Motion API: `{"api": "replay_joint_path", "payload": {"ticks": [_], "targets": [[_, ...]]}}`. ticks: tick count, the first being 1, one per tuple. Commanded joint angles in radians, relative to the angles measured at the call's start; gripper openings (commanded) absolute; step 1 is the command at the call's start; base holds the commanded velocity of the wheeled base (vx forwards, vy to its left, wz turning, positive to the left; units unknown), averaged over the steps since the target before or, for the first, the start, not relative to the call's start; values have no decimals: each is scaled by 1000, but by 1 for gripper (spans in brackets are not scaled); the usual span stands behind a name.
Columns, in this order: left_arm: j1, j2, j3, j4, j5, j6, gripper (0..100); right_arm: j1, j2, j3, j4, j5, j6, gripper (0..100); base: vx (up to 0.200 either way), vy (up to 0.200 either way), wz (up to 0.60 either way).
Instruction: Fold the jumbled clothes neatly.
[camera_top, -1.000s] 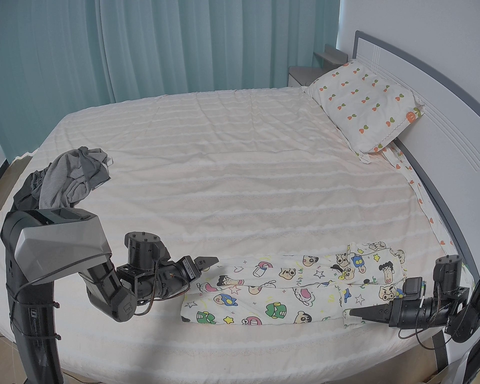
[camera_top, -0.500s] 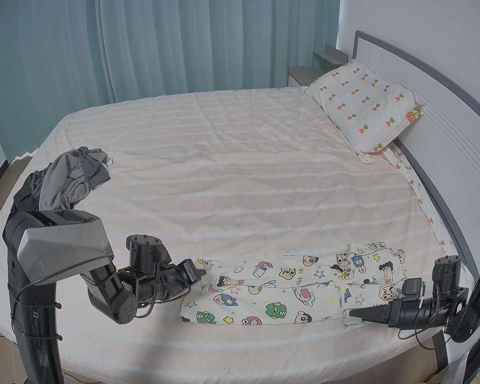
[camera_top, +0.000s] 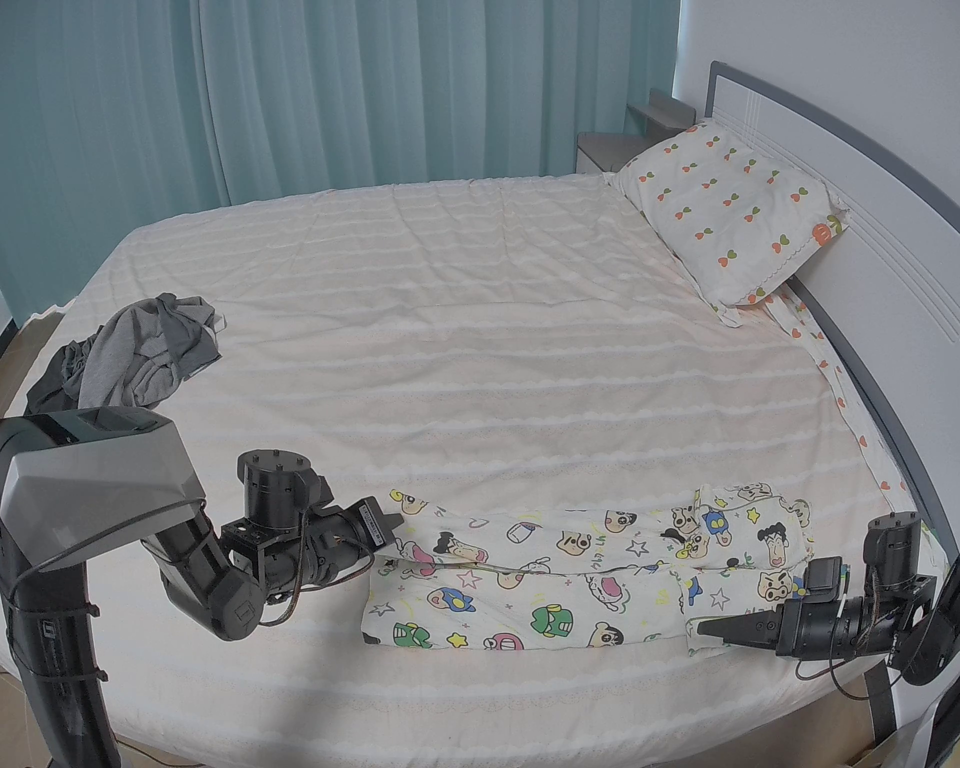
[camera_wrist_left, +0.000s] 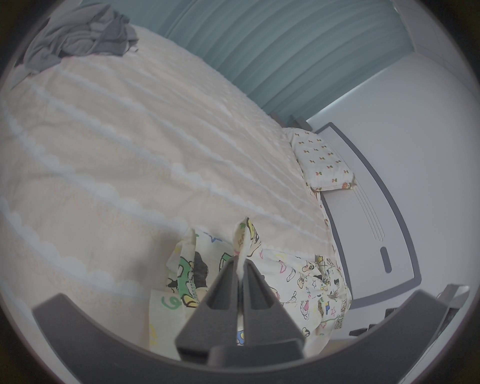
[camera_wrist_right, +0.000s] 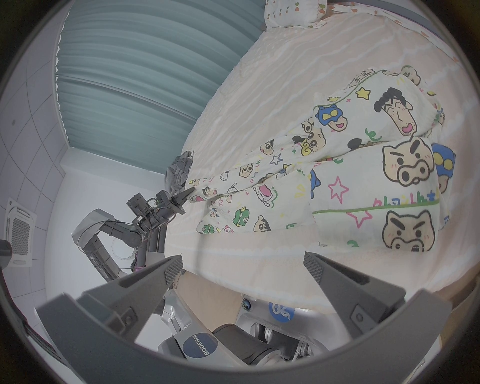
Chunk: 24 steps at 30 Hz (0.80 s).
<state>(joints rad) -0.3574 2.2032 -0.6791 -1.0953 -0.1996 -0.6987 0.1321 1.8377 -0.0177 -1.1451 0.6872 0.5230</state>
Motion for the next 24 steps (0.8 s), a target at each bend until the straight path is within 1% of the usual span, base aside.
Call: {"api": "replay_joint_path", "payload": {"ticks": [1,7,8,14,15,16,19,20,21,23,24], "targets": [[-2,-16,-10,-3,0,42,0,3,-1,16,4,0,-1,100,0,0,0],[-2,-16,-28,-63,2,74,0,4,0,16,4,0,-1,100,0,0,0],[-2,-14,-28,-101,3,90,0,7,0,16,4,0,-1,100,0,0,0],[-2,-3,-25,-159,5,171,0,7,0,16,4,0,-1,100,0,0,0],[-2,-3,-23,-161,5,173,0,7,0,15,4,0,-1,100,0,0,0],[-2,3,-17,-189,3,206,0,7,0,16,4,0,-1,100,0,0,0],[-2,18,-10,-218,3,239,0,7,0,16,4,0,-1,100,0,0,0],[-2,32,-7,-250,3,277,0,7,0,15,4,0,-1,100,0,0,0],[-2,32,-7,-250,3,277,0,7,0,15,4,0,-1,100,0,0,0],[0,49,24,-301,2,344,0,7,0,16,4,0,-1,100,0,0,0],[0,50,26,-302,0,349,0,7,0,16,5,0,-1,100,0,0,0]]}}
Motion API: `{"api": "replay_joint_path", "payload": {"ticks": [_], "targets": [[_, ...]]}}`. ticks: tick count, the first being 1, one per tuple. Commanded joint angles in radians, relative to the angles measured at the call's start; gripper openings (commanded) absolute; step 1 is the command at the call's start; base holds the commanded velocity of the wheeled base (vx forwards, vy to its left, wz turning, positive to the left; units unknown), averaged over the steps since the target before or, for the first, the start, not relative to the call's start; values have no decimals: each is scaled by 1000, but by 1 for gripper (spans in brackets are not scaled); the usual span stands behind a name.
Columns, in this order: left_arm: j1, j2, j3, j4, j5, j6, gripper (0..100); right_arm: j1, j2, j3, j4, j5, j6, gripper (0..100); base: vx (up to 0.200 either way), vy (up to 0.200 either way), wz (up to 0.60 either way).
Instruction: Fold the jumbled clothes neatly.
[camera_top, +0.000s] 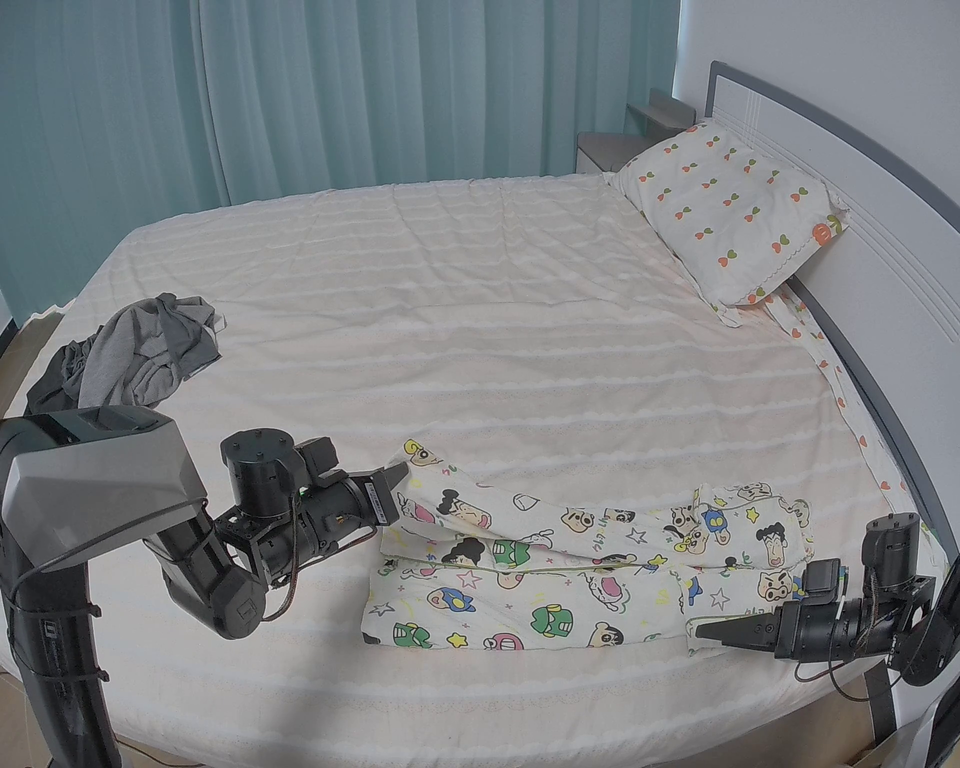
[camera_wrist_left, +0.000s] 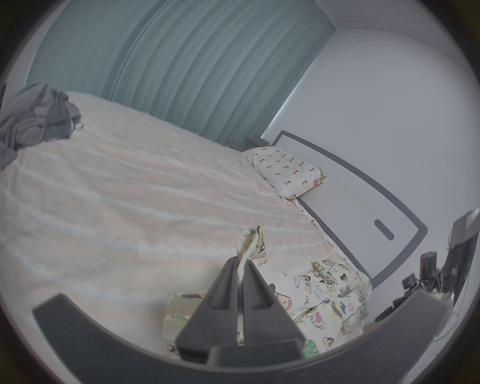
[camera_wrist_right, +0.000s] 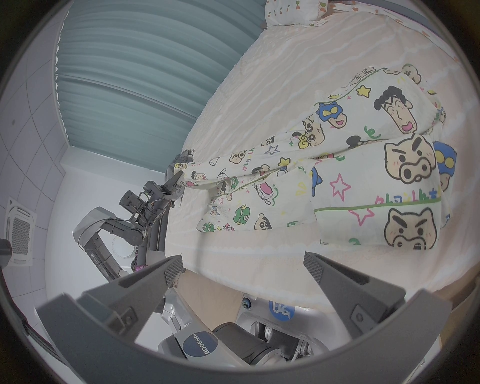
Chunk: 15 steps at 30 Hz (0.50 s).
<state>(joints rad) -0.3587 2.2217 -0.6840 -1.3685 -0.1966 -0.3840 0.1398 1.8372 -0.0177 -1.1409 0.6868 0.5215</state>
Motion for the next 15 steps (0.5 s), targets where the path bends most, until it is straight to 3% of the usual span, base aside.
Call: {"api": "replay_joint_path", "payload": {"ticks": [1,8,15], "targets": [[6,35,58,-43,-10,77,0,0,2,15,1,0,0,100,0,0,0],[20,67,106,-136,-18,231,0,0,0,16,7,0,0,100,0,0,0],[18,70,199,-170,-80,244,0,0,0,15,9,2,0,100,0,0,0]]}}
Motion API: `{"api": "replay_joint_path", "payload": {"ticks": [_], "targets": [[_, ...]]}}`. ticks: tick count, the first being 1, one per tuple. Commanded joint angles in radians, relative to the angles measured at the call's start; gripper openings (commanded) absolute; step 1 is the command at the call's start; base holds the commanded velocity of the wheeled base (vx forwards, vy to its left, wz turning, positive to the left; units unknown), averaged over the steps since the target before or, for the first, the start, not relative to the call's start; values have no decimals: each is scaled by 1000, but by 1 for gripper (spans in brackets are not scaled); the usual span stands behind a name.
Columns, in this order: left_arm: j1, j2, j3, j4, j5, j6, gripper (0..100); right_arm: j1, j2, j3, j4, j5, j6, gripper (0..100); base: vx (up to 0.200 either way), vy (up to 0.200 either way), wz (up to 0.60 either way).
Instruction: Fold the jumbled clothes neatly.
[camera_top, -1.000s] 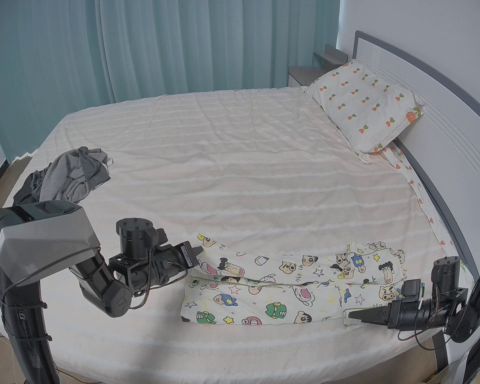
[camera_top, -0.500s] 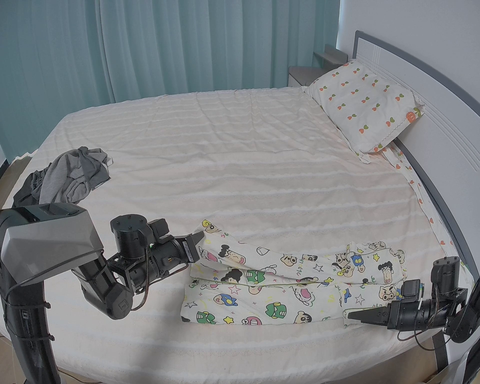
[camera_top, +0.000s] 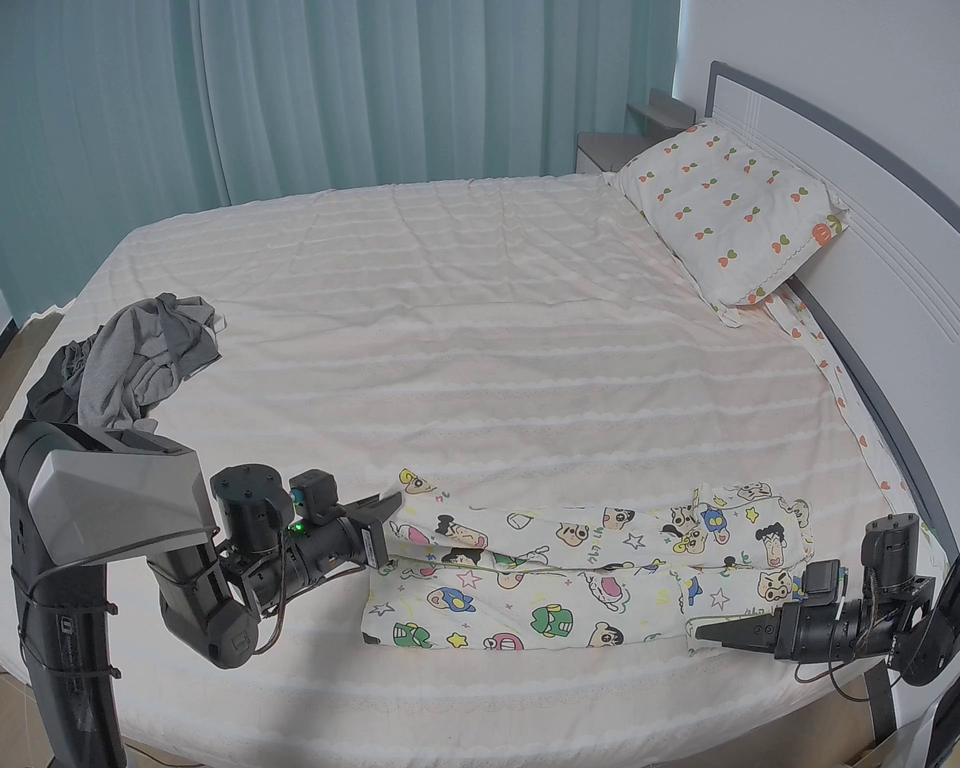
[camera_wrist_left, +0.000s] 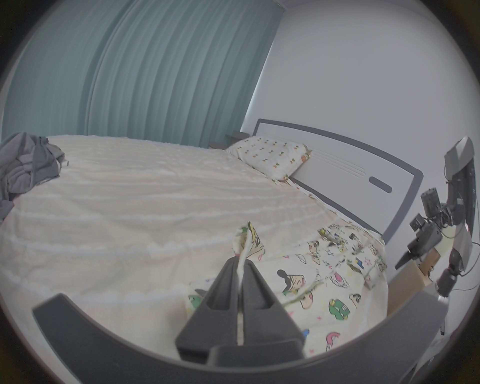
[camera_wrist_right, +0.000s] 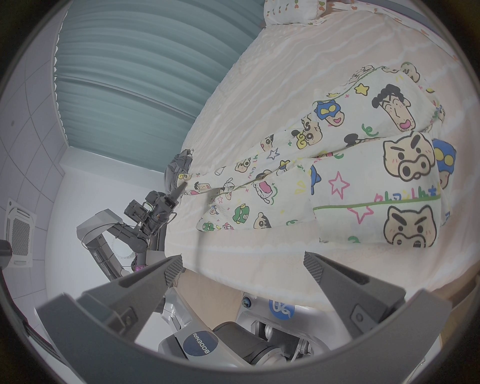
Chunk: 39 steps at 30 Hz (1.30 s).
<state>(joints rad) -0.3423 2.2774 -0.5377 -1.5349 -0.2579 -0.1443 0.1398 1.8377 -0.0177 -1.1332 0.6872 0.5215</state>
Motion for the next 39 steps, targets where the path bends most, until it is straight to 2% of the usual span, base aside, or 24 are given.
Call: {"api": "replay_joint_path", "payload": {"ticks": [1,20,21,29,33,35,36,39], "targets": [[2,19,54,-4,-18,5,0,0,0,16,1,0,0,100,0,0,0],[11,165,56,9,-4,3,0,1,0,16,7,0,-1,100,0,0,0],[13,165,58,9,-4,3,100,1,0,16,7,2,-1,100,0,0,0],[55,148,87,-1,6,-20,100,9,-1,16,20,2,-1,100,0,0,0],[62,66,130,7,-6,-141,100,9,-1,16,18,2,-1,100,0,0,0],[51,17,150,16,-27,-236,100,9,-1,16,18,2,-3,100,0,0,0],[51,17,150,16,-27,-236,100,9,-1,16,18,2,-3,100,0,0,0],[48,-55,151,101,-60,-314,100,7,-5,16,20,0,-3,100,0,0,0]]}}
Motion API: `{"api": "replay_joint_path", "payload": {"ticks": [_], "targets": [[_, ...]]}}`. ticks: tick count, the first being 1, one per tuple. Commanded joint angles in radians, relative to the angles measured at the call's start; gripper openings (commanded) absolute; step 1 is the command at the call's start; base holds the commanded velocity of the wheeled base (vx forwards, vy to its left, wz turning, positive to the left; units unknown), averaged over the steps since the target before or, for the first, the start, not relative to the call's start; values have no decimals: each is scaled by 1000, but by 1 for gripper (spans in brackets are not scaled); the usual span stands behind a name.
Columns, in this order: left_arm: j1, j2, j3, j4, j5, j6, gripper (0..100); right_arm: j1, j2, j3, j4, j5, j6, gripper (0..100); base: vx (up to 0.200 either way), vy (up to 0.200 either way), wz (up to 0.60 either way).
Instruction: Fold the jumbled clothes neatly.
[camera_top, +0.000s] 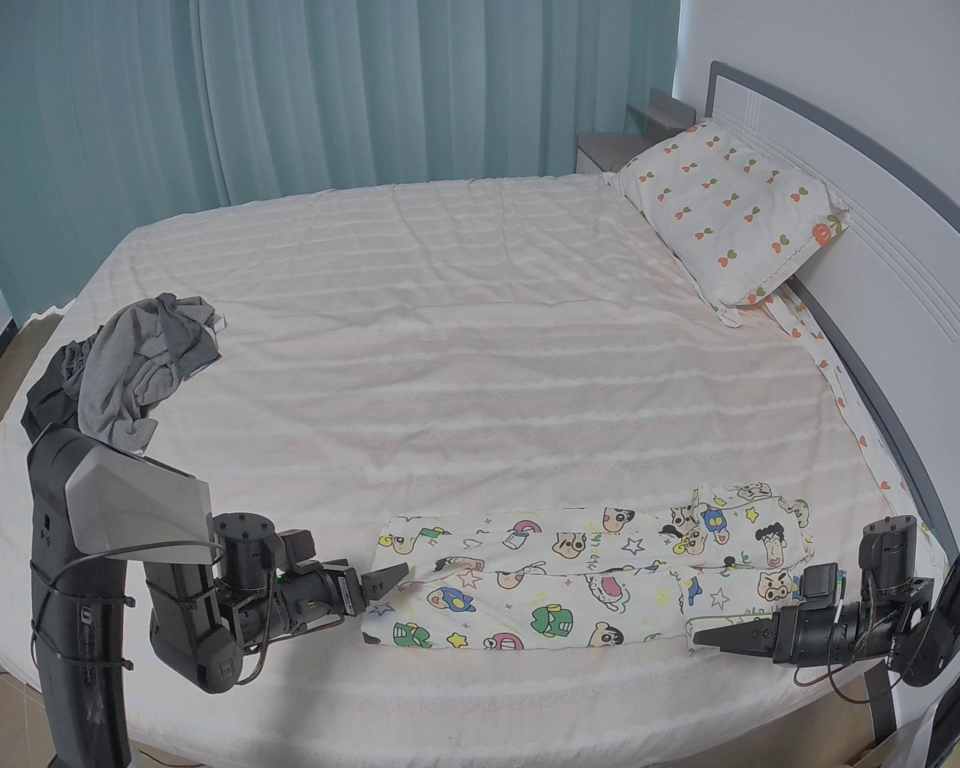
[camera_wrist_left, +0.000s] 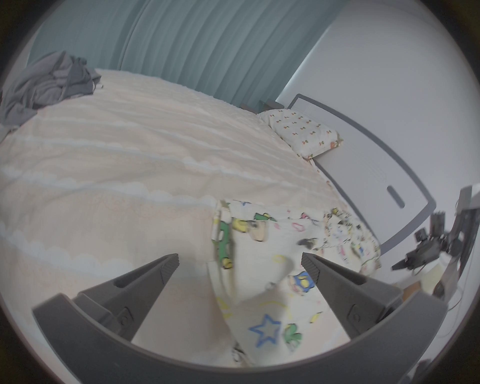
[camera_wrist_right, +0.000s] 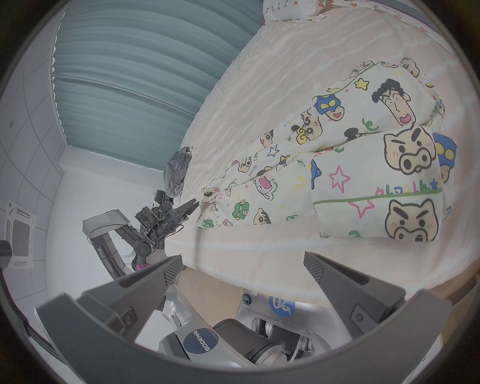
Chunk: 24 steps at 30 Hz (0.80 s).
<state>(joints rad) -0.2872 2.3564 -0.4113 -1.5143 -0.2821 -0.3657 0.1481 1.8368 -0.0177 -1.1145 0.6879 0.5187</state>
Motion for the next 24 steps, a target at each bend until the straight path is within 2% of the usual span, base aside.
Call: {"api": "replay_joint_path", "payload": {"ticks": [1,5,9,10,11,12,13,14,16,19,24], "targets": [[-7,-146,23,100,-35,-114,100,-1,-4,16,-1,-1,0,100,0,0,0],[-24,-164,0,184,-35,-153,100,-1,-4,16,-1,-2,0,100,0,0,0],[-66,-169,-110,445,-2,-151,100,-1,-2,16,-1,-2,0,100,0,0,0],[-66,-169,-116,456,0,-151,100,-1,-2,16,1,-2,0,100,0,0,0],[-79,-164,-202,577,58,-153,100,-1,-2,16,1,-2,0,100,0,0,0],[-86,-160,-242,617,86,-156,100,-1,-2,16,1,-2,0,100,0,0,0],[-86,-160,-242,617,86,-156,100,-1,-2,16,1,-2,0,100,0,0,0],[-99,-146,-287,678,113,-156,100,-1,-2,16,1,-2,0,100,0,0,0],[-104,-143,-293,689,115,-154,100,-1,-2,16,1,-2,0,100,0,0,0],[-144,-121,-353,789,126,-154,100,-1,1,16,1,-2,0,100,0,0,0],[-150,-114,-362,819,126,-157,100,-1,-1,16,1,-2,0,100,0,0,0]]}}
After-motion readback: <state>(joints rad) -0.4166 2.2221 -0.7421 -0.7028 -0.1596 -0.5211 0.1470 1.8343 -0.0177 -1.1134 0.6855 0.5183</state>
